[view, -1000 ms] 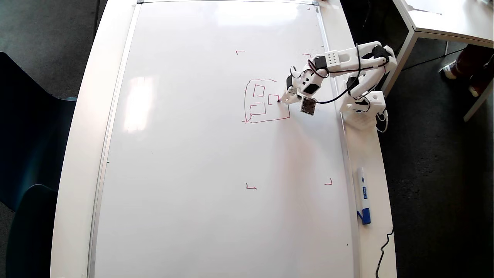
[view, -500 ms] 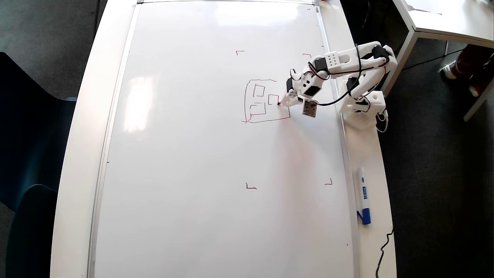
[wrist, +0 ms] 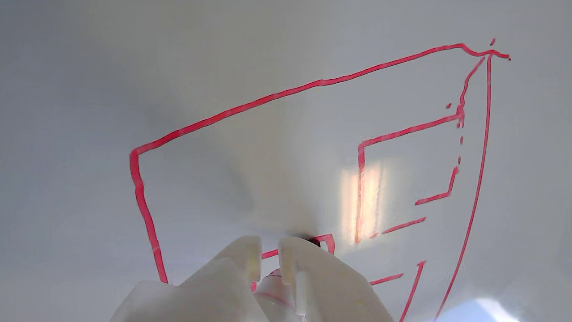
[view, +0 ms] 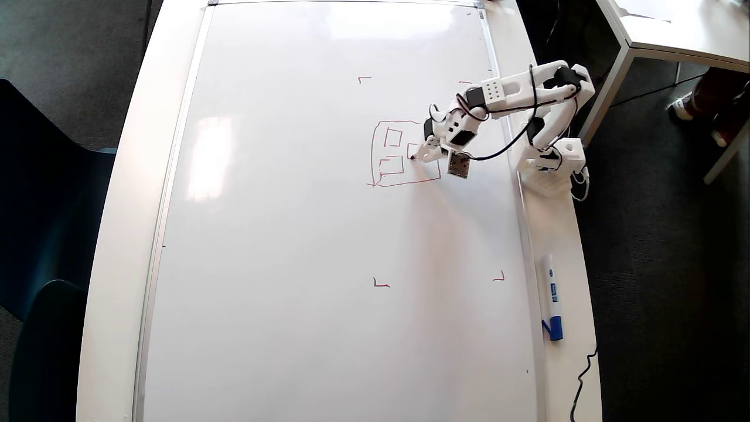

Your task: Draw on a whiteboard a robot head using a pen attached to the gripper

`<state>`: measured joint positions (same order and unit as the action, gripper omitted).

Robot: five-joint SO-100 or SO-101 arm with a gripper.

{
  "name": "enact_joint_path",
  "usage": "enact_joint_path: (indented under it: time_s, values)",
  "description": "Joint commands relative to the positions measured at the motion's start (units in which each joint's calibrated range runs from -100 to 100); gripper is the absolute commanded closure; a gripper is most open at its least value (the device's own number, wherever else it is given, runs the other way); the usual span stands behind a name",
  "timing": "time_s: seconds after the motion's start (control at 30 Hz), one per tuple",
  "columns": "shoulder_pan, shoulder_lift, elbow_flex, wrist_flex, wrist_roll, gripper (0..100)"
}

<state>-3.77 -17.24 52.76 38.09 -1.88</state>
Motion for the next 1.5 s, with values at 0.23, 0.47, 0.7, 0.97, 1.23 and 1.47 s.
enact_joint_path:
  time_s: [0.23,0.47,0.7,0.97,1.23,1.47]
  values:
    - [0.05,2.69,-3.88,-0.12,-0.22,99]
    - [0.12,1.93,-4.78,-0.12,0.16,99]
    - [2.04,1.43,-7.78,-6.99,0.27,99]
    - [4.32,11.49,-15.13,-14.89,2.84,99]
    - [3.95,18.20,-19.31,-14.89,2.52,99]
    - [3.88,18.29,-19.40,-14.20,2.47,99]
